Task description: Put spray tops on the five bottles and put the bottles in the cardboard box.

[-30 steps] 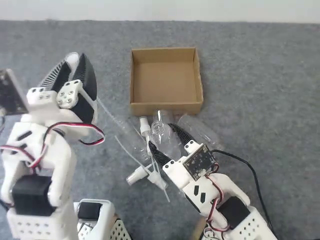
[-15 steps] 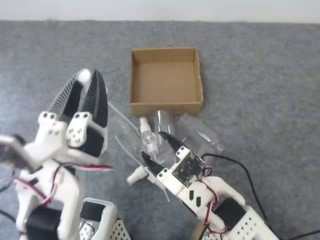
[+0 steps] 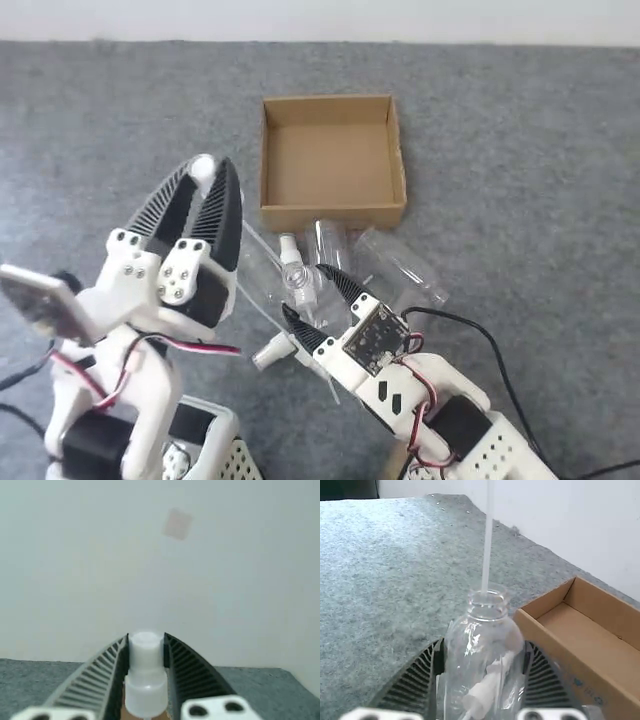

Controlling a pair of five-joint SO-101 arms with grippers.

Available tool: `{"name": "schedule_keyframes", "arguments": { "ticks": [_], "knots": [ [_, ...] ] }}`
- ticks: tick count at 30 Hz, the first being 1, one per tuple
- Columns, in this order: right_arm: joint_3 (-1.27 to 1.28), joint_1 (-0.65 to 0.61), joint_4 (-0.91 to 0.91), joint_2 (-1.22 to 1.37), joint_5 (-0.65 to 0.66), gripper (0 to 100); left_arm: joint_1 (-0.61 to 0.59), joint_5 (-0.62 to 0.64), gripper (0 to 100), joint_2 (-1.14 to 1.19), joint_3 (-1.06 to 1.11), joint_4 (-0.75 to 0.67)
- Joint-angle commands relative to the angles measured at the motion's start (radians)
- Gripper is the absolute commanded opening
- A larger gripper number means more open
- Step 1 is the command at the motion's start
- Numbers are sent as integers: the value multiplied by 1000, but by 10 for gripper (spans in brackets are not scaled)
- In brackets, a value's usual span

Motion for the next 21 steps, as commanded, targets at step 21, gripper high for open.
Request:
{"name": "schedule_keyframes", "arguments": {
  "ticks": [21],
  "knots": [
    [-8,24,-27,-22,6,76,180,-66,13,-9,145,11]
  ]
}}
